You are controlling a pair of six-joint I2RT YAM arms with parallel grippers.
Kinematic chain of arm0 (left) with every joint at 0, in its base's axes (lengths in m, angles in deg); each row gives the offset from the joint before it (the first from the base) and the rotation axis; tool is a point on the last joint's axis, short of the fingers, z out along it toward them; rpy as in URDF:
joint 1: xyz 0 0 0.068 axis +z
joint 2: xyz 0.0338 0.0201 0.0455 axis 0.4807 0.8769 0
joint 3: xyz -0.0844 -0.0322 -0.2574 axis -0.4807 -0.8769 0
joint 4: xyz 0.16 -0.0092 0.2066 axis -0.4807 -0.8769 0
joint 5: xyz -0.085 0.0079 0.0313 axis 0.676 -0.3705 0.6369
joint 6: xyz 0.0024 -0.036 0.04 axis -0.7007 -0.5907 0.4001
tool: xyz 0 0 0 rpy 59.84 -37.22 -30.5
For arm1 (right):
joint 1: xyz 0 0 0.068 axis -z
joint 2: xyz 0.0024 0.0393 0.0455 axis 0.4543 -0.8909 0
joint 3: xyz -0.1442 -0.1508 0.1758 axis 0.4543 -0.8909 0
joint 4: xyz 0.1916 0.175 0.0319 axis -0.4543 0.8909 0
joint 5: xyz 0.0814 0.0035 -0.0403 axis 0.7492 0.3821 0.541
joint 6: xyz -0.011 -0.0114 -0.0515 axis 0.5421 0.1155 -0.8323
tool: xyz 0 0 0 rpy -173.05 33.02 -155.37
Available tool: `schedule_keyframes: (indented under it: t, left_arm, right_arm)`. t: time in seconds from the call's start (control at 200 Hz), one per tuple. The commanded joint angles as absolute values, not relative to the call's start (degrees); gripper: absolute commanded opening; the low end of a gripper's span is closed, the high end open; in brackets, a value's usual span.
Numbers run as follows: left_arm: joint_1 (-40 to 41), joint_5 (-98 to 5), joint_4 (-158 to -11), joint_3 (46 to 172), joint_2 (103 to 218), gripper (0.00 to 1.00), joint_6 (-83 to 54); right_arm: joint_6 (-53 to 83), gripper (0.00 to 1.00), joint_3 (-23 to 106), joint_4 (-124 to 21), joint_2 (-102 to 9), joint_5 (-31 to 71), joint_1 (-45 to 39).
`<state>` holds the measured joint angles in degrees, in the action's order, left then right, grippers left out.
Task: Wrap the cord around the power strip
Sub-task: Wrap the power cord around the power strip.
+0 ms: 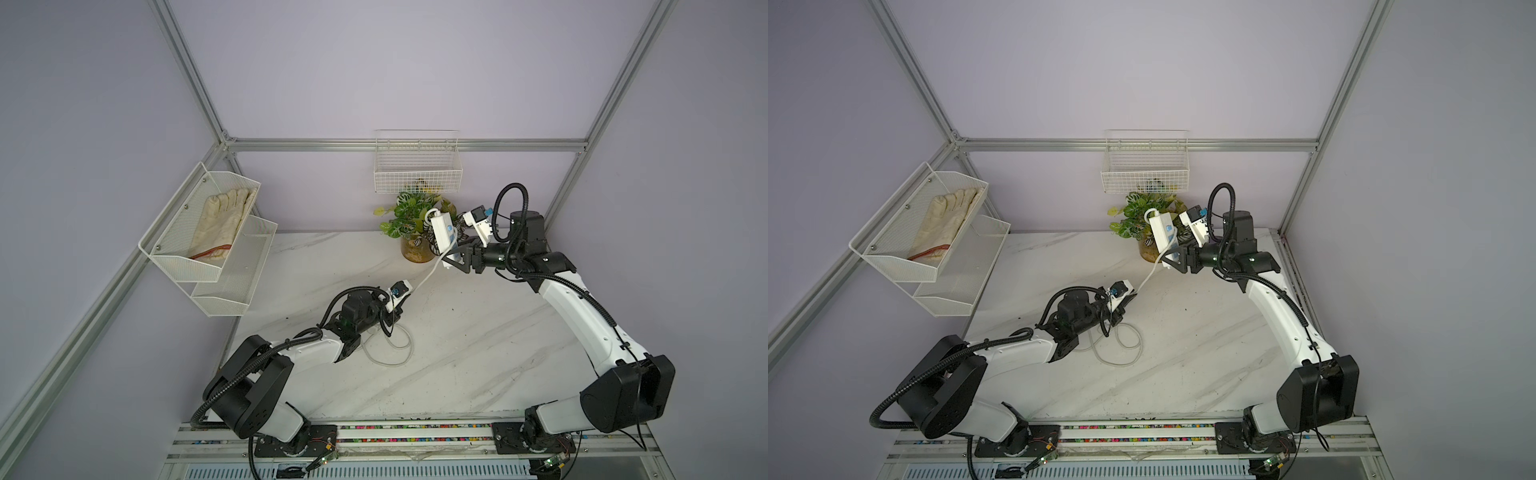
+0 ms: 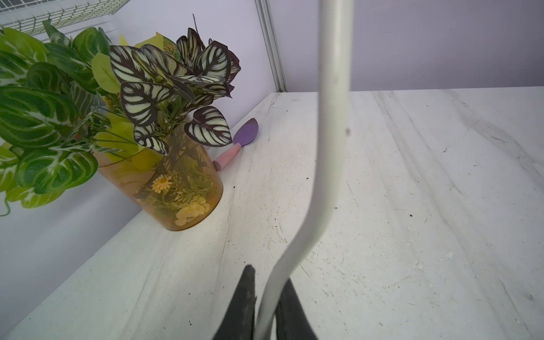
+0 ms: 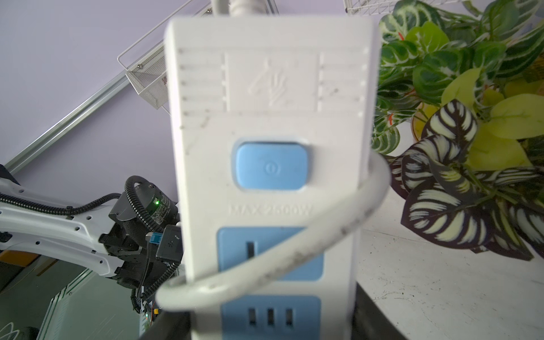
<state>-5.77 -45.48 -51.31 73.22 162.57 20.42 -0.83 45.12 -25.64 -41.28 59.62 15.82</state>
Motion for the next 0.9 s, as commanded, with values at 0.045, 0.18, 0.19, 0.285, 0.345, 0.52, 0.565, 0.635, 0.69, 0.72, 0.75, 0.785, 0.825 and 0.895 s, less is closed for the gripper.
schedule_keyframes:
  t: [0.045, 0.18, 0.19, 0.285, 0.345, 0.52, 0.565, 0.635, 0.69, 0.72, 0.75, 0.785, 0.825, 0.895]
  left_arm:
    - [-5.6, -45.3, -50.9, 72.8, 161.1, 0.04, 21.8]
    - [-4.1, -43.2, -54.2, 73.7, 159.9, 0.0, 22.2]
    - [-3.8, -42.8, -54.8, 73.9, 159.8, 0.0, 22.2]
    - [-1.1, -39.2, -59.3, 76.0, 158.7, 0.0, 21.6]
    - [1.2, -36.4, -61.0, 77.2, 158.6, 0.0, 21.1]
    - [5.2, -31.0, -67.1, 83.3, 160.7, 0.0, 21.7]
    - [5.5, -30.5, -68.2, 84.9, 161.6, 0.0, 22.3]
    - [6.1, -29.4, -69.4, 87.6, 163.2, 0.0, 22.4]
    - [6.6, -28.6, -70.3, 90.0, 164.8, 0.0, 22.3]
    - [7.0, -28.3, -70.7, 91.3, 165.9, 0.0, 22.1]
    - [7.3, -28.0, -71.1, 92.9, 167.0, 0.0, 22.0]
    - [7.7, -27.6, -71.9, 94.8, 168.2, 0.0, 21.9]
    - [8.1, -27.2, -73.2, 97.4, 169.8, 0.0, 21.9]
    - [8.4, -26.2, -76.3, 102.3, 172.4, 0.0, 22.2]
  right_arm:
    - [-1.8, 0.0, 47.1, -26.4, -41.3, 62.8, 16.6]
    - [-3.4, 0.0, 46.0, -26.1, -40.7, 65.3, 16.9]
    - [-3.5, 0.0, 45.8, -26.0, -40.6, 65.4, 16.9]
    - [-4.8, 0.0, 44.4, -25.4, -39.6, 66.3, 16.8]
    - [-6.1, 0.0, 43.8, -24.5, -39.2, 66.9, 16.8]
    - [-10.6, 0.0, 42.7, -19.3, -37.9, 68.6, 16.8]
    - [-12.4, 0.0, 42.6, -17.8, -37.4, 68.6, 16.8]
    - [-14.1, 0.0, 42.2, -16.4, -37.1, 69.3, 16.8]
    - [-15.6, 0.0, 41.6, -15.7, -35.5, 69.9, 16.8]
    - [-16.9, 0.0, 41.2, -14.9, -34.9, 71.1, 16.7]
    - [-19.5, 0.0, 40.7, -13.7, -34.5, 72.4, 16.5]
    - [-21.8, 0.0, 39.8, -13.0, -33.9, 73.3, 16.1]
    - [-23.8, 0.0, 38.6, -12.6, -33.3, 73.4, 15.5]
    - [-28.0, 0.0, 37.1, -10.7, -32.5, 74.3, 14.4]
